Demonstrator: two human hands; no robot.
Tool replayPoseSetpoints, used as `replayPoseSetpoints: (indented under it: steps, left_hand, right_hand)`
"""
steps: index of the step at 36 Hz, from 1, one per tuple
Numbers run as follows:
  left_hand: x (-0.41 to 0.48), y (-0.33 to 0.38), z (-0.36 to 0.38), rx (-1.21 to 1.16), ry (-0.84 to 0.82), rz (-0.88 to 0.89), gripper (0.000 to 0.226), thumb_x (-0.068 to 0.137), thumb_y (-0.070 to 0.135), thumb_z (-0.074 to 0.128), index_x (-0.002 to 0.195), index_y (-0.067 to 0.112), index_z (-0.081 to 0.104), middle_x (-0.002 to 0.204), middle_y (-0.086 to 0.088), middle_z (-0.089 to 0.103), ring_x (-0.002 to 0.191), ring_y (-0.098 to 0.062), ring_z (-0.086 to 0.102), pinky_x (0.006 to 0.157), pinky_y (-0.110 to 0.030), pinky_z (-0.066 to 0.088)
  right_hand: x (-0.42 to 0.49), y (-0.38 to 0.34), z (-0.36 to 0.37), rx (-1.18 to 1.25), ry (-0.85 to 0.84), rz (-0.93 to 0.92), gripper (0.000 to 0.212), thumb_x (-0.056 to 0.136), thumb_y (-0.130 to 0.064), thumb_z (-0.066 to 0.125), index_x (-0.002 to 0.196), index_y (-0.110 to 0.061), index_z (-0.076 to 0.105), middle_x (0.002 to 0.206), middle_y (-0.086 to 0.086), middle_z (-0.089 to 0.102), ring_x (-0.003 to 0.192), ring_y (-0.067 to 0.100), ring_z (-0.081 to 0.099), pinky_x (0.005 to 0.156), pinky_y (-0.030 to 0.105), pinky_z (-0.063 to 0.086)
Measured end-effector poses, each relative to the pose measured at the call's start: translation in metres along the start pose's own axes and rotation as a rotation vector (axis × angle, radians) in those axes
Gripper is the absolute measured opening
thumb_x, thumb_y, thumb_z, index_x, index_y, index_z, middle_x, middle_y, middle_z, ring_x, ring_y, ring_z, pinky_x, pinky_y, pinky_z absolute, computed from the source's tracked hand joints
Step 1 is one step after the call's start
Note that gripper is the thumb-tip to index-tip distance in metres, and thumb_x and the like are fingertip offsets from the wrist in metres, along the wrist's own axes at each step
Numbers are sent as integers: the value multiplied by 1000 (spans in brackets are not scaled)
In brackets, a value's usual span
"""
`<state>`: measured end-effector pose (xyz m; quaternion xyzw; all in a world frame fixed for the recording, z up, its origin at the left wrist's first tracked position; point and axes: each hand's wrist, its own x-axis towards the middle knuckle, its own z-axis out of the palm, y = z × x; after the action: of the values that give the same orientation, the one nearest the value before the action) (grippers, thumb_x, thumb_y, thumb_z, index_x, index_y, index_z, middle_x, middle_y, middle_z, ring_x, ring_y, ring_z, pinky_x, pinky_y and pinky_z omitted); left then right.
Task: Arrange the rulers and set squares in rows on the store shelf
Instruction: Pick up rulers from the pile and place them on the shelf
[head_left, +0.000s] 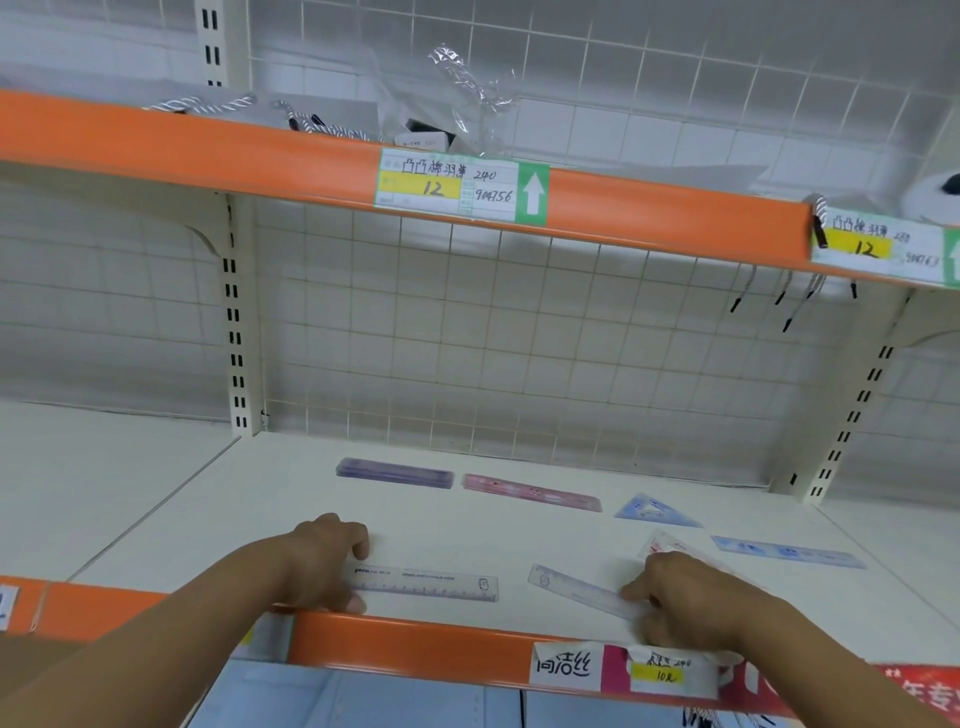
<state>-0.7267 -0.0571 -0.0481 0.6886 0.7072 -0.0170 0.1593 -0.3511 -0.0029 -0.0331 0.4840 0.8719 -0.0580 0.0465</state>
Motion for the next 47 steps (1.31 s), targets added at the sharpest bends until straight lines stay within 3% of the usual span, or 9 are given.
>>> replayPoseSetpoints:
  steps: [6,10,15,21,25,29,32,37,47]
  left_hand:
    - [0,-1,0,-8,-3,-2,54,80,43,71,124,30,44,109,6,36,101,-13,42,99,-27,41]
    - [-1,0,0,-6,-4,-8,53,80,43,70,125,31,44,110,6,36,102,-13,42,99,-28,41]
    - [-3,3,-1,-8,-14,-27,54,82,42,69,128,30,43,121,3,39,109,-14,42,101,-29,40]
    - [-7,5,-1,-18,-10,-42,56,83,42,68,131,30,42,128,0,39,119,-18,42,104,-31,39]
    - [-9,7,0,-24,0,-50,57,83,42,68,133,29,42,130,-1,38,120,-19,42,104,-31,39]
    - [-10,6,0,-32,9,-62,59,84,42,67,135,28,42,130,-1,39,121,-19,42,104,-31,39]
    - [-12,4,-2,4,4,-73,60,85,43,65,137,27,41,133,-4,38,122,-22,42,104,-31,39]
    - [-15,-7,-5,24,2,-155,64,83,45,67,139,28,39,135,-4,37,125,-23,40,103,-32,38]
    - [-28,-24,-14,-42,-10,-235,53,84,34,69,131,24,46,131,-6,39,119,-25,44,93,-33,40]
  right_hand:
    - [2,2,3,-33,-15,-7,33,88,-28,52,118,-21,64,73,-23,29,77,3,37,58,9,26]
    - [6,5,5,-11,-8,26,41,87,-31,54,127,-27,58,83,-23,36,89,5,37,63,7,27]
    - [15,4,4,-55,-8,19,45,89,-33,52,134,-31,49,102,-12,40,95,8,38,79,20,31]
    - [36,-6,-3,-68,21,-18,45,90,-33,53,134,-28,48,105,-10,40,93,8,40,79,20,31]
    - [55,-18,-6,-41,26,-49,46,89,-31,55,134,-25,48,119,-3,46,96,11,44,86,20,39]
    - [79,-32,-8,-28,37,-80,47,89,-32,55,135,-25,47,116,-4,43,102,13,47,89,22,40]
    - [99,-45,-10,-30,69,-133,47,88,-33,55,134,-27,48,126,-2,47,96,9,42,84,19,36]
    - [133,-69,-16,-27,76,-211,46,89,-32,55,134,-26,49,106,-7,38,94,9,40,82,19,34]
    - [195,-109,-24,-29,84,-290,38,90,-29,53,127,-22,53,107,-2,46,97,17,51,85,26,43]
